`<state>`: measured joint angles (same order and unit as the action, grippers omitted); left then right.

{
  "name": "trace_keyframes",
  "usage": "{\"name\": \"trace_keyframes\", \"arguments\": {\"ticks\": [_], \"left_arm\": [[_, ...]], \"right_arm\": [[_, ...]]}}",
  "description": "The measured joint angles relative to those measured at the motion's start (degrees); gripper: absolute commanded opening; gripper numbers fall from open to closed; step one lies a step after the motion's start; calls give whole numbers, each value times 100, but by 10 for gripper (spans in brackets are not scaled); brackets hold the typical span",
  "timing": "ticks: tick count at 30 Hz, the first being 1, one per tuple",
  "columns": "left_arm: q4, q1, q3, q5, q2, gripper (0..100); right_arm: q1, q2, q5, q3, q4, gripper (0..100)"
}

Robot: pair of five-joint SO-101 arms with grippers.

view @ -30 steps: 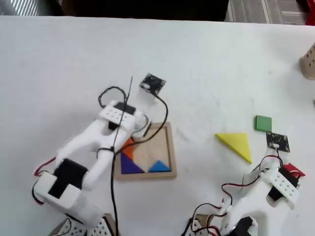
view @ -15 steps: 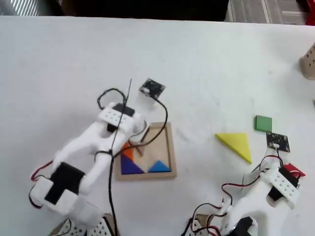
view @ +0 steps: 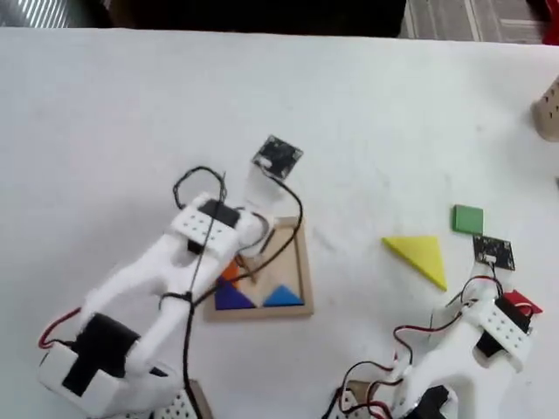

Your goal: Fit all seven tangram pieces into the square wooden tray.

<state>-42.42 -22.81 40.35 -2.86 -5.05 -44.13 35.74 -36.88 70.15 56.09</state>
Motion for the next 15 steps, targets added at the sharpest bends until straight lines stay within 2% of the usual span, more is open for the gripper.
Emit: {"name": "trace_keyframes", "arguments": {"ticks": [6,15], "left_arm": [[123,-642,0,237,-9,23],[-53,-686,53,273,264,23]], "right_arm": [[0,0,0,0,0,18],[0,0,0,0,0,18]]}}
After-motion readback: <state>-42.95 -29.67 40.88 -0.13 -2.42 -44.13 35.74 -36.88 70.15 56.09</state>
